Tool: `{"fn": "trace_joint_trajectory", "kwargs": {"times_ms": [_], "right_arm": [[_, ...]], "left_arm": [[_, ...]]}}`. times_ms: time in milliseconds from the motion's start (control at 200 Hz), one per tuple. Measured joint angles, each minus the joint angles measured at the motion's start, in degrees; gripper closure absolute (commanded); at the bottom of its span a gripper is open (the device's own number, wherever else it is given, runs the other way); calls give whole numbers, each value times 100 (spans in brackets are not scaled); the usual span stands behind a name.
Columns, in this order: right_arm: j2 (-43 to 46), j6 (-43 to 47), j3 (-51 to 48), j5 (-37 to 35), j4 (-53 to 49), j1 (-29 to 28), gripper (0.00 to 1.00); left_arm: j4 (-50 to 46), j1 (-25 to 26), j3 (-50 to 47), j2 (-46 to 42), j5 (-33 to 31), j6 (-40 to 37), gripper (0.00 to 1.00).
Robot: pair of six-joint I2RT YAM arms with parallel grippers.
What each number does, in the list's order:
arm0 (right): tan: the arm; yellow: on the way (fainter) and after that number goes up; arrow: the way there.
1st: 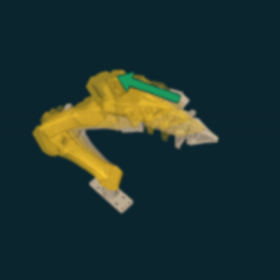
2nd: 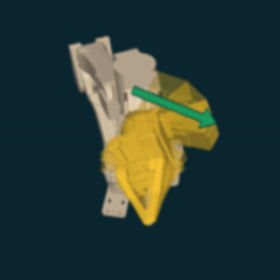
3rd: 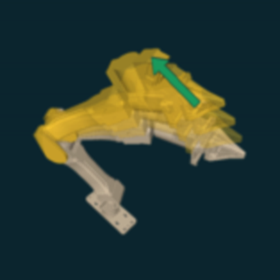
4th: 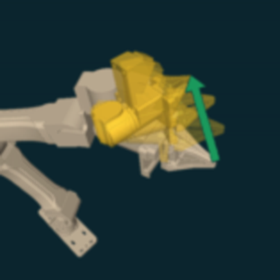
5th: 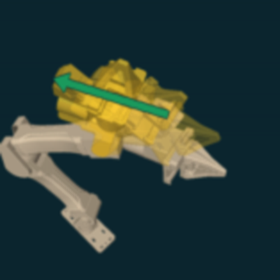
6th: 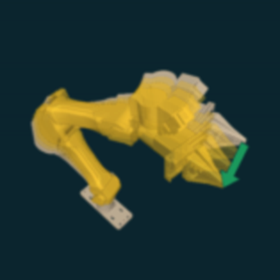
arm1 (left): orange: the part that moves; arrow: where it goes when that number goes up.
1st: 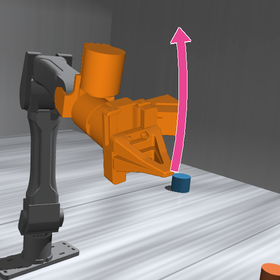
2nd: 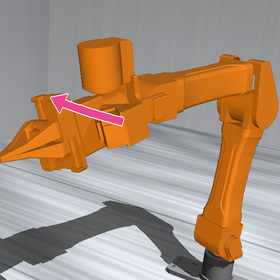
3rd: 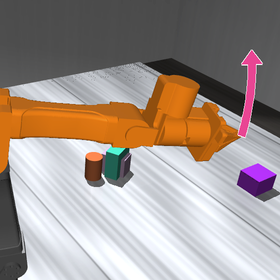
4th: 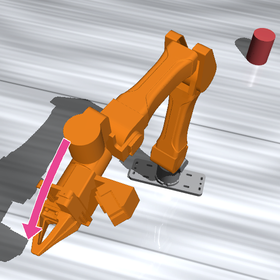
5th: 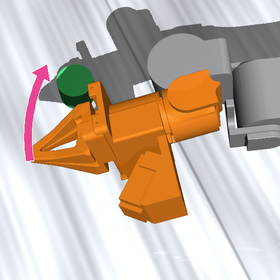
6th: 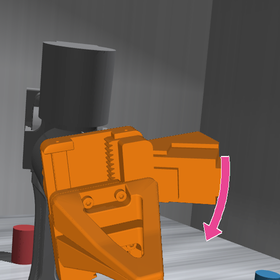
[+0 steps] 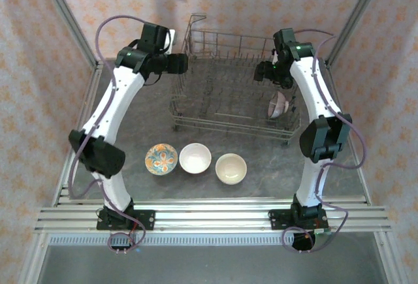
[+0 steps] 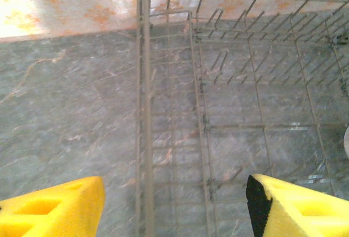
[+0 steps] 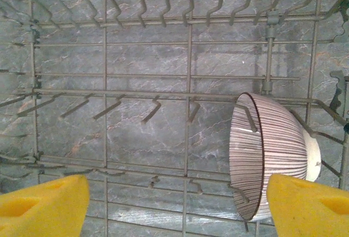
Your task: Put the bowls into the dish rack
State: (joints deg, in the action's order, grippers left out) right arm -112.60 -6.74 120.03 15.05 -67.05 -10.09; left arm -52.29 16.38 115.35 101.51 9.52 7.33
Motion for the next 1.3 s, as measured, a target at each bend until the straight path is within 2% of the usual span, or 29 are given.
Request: {"fn": "trace_joint_trajectory", "kwargs": {"times_ms": [135,260,385,530,716,981,1301], "right_arm": [[345,0,-144,26,7,-52,15],[909,-2,-634,61,33,-114,15],[1333,-2,-1056,107,42,-142,15],[1620,-2,-1473,111,70,-146,15],[2006,-2,-1978,105,127,-146,15],[2634,-2,-2520,46,153,-144,14],[2955,-2,-2763,20,157,-144,14]], "left_arm": [[-68,337,-785,-855,-190,-280,32],[-162,1091,-1213,-1241,-334,-533,35],[-269,1832,-1565,-1292,-271,-691,39],[-387,2463,-1858,-1287,-157,-743,43],[-369,3309,-1956,-929,13,-717,55],[-225,3727,-2162,-177,273,-675,55],[-81,3665,-2468,361,400,-682,51]]}}
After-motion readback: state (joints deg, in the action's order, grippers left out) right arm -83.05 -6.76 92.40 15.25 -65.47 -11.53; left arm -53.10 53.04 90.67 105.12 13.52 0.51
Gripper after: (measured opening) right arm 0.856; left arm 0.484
